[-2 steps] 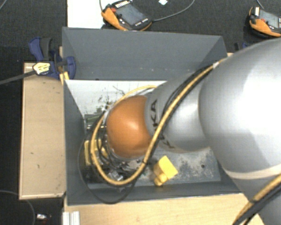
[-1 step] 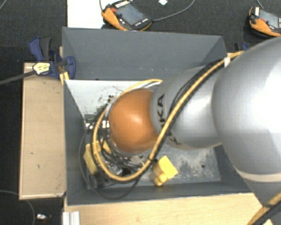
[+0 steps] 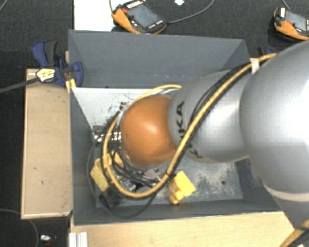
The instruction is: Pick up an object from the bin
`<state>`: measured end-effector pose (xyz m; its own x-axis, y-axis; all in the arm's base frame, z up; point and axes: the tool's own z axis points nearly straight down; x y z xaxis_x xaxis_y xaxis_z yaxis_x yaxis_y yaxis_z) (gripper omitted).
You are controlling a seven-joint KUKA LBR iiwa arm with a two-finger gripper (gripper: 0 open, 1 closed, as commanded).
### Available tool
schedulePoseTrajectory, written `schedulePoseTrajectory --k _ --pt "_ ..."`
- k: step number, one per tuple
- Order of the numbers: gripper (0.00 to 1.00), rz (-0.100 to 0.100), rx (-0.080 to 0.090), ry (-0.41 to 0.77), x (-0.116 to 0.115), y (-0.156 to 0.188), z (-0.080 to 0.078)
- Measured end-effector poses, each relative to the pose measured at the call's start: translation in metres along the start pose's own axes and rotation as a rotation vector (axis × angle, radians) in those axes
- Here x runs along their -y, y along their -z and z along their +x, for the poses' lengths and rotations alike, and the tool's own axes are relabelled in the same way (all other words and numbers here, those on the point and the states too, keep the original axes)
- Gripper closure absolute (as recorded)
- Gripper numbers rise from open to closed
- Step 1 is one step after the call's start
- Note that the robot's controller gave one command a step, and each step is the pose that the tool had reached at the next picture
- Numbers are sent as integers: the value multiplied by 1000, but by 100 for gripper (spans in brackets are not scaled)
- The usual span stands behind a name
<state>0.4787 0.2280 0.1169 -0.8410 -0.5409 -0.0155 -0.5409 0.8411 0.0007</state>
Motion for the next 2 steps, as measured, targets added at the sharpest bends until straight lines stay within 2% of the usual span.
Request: schedulePoseTrajectory --k 1,2 --pt "100 -1 -9 -4 0 24 2" --pt "100 -2 -9 -7 0 51 2"
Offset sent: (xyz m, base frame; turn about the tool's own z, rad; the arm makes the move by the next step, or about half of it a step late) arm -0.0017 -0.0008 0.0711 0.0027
